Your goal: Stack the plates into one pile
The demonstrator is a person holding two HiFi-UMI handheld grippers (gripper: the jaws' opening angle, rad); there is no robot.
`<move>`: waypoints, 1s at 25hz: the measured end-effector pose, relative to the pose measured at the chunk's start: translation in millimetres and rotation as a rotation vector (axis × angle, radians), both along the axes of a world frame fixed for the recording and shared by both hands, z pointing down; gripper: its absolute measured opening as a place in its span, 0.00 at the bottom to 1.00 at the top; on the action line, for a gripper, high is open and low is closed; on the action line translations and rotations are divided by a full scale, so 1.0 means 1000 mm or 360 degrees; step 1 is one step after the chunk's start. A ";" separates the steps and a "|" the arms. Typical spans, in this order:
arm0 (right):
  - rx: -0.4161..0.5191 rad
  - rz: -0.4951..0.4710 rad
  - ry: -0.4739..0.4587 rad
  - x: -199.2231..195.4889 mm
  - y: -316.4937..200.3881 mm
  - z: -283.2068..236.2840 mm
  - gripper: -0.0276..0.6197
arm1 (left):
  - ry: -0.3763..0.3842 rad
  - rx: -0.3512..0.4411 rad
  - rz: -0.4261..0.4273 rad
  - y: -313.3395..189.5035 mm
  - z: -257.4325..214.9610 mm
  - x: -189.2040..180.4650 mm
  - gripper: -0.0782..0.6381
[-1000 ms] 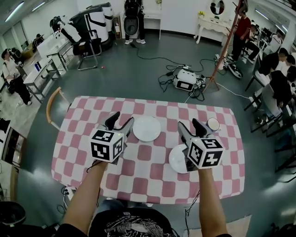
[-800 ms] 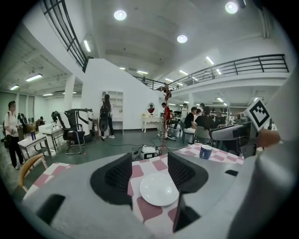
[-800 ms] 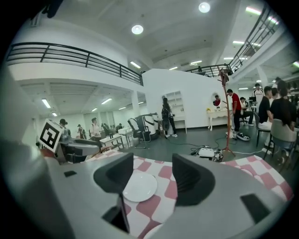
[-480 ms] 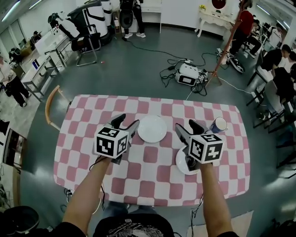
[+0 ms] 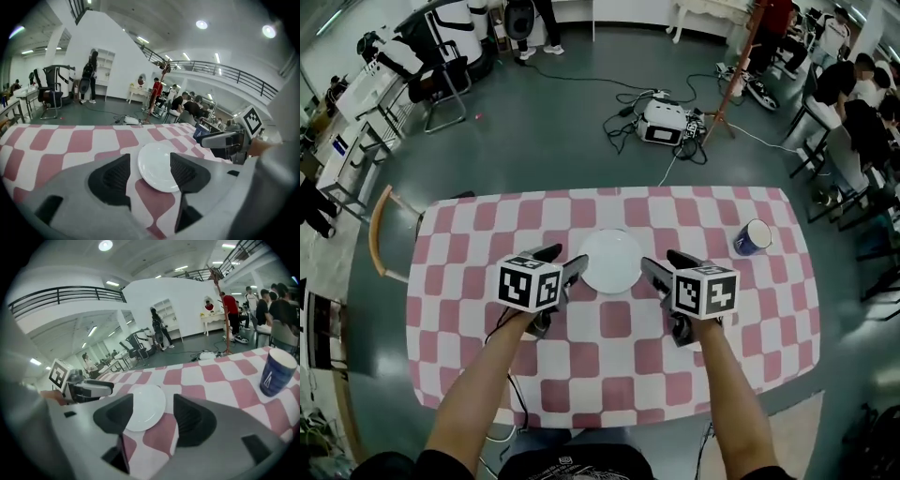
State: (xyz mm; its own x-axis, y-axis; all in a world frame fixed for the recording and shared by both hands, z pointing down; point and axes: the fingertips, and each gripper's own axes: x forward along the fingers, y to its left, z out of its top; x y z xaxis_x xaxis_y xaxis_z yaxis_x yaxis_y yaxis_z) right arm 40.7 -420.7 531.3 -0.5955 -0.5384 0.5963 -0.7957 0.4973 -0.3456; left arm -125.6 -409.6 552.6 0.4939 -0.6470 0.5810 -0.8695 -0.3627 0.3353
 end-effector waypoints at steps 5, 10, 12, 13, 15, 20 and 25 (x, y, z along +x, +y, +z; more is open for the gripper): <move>-0.0181 0.0081 -0.0039 -0.005 0.001 0.037 0.46 | 0.0127 -0.0186 0.0056 -0.008 0.031 0.005 0.49; -0.0335 0.0142 -0.0131 -0.009 0.003 0.059 0.45 | 0.0250 -0.0329 0.0063 -0.014 0.049 0.011 0.46; -0.0378 0.0142 -0.0144 -0.013 0.002 0.064 0.43 | 0.0247 -0.0372 0.0074 -0.015 0.054 0.010 0.45; -0.0404 0.0133 -0.0139 -0.016 0.003 0.067 0.43 | 0.0249 -0.0391 0.0078 -0.015 0.057 0.010 0.45; -0.0456 0.0110 -0.0115 -0.021 0.005 0.073 0.43 | 0.0264 -0.0417 0.0079 -0.016 0.059 0.010 0.43; -0.0553 0.0143 -0.0143 -0.028 0.008 0.080 0.36 | 0.0236 -0.0458 0.0101 -0.015 0.063 0.013 0.34; -0.0601 0.0237 -0.0126 -0.022 0.007 0.085 0.20 | 0.0141 -0.0429 0.0049 -0.018 0.064 0.006 0.22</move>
